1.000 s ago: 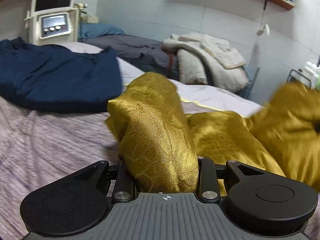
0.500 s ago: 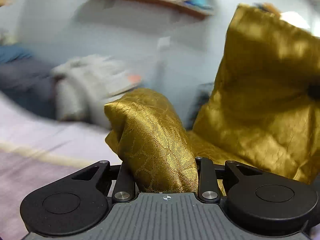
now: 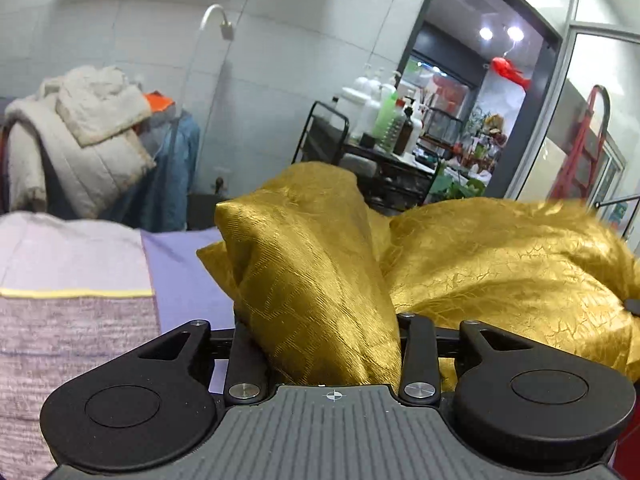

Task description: Fold large clothes

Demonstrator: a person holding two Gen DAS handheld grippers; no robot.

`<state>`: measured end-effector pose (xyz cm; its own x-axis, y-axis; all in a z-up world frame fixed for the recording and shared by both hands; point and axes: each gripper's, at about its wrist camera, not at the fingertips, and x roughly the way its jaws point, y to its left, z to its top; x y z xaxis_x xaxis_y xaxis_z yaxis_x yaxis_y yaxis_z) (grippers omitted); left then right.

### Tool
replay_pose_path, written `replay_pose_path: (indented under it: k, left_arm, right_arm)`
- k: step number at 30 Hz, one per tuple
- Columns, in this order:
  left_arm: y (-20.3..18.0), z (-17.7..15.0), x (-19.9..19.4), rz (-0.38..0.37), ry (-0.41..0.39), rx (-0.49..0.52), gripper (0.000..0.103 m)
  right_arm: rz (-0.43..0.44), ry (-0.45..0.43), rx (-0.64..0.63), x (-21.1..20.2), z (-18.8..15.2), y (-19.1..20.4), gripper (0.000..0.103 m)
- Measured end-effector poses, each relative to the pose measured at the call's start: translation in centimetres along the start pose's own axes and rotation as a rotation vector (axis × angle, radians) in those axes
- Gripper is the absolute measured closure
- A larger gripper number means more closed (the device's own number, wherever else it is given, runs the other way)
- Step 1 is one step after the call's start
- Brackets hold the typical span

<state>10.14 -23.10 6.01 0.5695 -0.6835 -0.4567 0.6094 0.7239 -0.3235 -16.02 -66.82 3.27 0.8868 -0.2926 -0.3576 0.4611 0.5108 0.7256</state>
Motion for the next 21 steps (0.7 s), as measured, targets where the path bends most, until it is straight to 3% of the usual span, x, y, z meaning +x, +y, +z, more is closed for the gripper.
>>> replay_pose_path:
  k: [1,6,7,16,21]
  left_arm:
    - [0.5,0.1,0.1,0.005,0.006,-0.017,0.007]
    - [3.0,-0.3,0.1,-0.047,0.033,-0.109,0.007]
    - [3.2,-0.5,0.0,-0.048,0.039,-0.116,0.001]
    - [6.8,-0.8,-1.8,0.027,0.031,-0.137,0.0]
    - [7.2,-0.8,-1.4,0.049,0.08,-0.133,0.0]
  right_arm:
    - [0.011,0.001,0.052,0.3,0.0,-1.1,0.053]
    - [0.059,-0.009,0.156,0.4,-0.1,-4.1,0.051]
    - [0.058,-0.006,0.152,0.4,0.0,-4.3,0.049]
    - [0.043,0.013,0.134,0.8,-0.9,-2.4,0.042]
    - [0.057,0.017,0.142,0.6,-1.1,-2.4,0.037]
